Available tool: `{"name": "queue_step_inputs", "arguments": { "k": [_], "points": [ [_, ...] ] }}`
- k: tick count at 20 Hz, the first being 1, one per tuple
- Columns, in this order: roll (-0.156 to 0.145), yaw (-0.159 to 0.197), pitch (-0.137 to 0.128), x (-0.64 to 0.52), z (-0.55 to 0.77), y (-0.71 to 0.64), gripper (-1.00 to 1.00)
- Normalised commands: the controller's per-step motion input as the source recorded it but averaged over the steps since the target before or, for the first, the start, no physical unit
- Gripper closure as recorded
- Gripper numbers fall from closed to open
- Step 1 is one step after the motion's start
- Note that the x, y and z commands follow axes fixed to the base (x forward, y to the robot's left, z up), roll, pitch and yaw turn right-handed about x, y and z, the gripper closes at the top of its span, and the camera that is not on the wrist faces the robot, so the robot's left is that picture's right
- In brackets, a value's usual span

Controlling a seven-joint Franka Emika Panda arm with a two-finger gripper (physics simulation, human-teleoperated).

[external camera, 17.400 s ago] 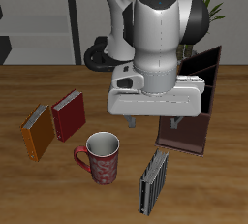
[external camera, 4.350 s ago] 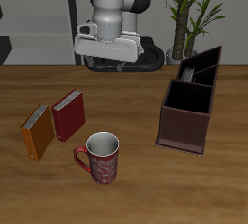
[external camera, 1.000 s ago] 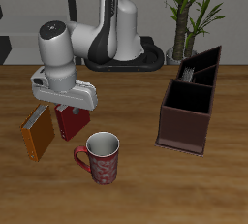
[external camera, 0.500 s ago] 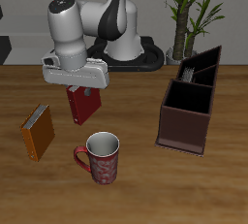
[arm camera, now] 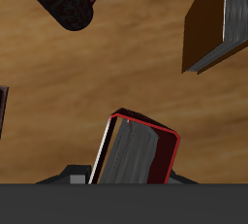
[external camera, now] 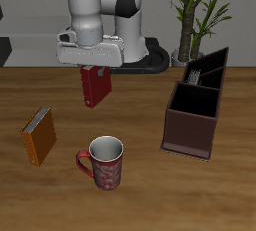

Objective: Place the striped book into the left desk caddy's front compartment and place the red book into the left desk caddy's left compartment and place the orange book into the left desk caddy's back compartment

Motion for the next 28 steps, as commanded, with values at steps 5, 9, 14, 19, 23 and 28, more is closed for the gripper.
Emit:
{"name": "queue_step_inputs", "arguments": {
  "k": [5, 9, 14, 19, 23, 28],
  "points": [
    [-0.035, 0.02, -0.099, -0.58, 0.13, 0.26, 1.0],
    [-0.032, -0.008, -0.059, -0.3, -0.04, 0.19, 1.0],
    [0.039, -0.026, -0.043, -0.33, -0.11, 0.33, 1.0],
    [0.008, -0.019, -0.051, -0.41, -0.06, 0.2, 1.0],
    [-0.034, -0.075, -0.039, -0.34, -0.06, 0.13, 1.0],
    [0.035, -0.064, -0.011, -0.34, -0.14, 0.35, 1.0]
  ]
}}
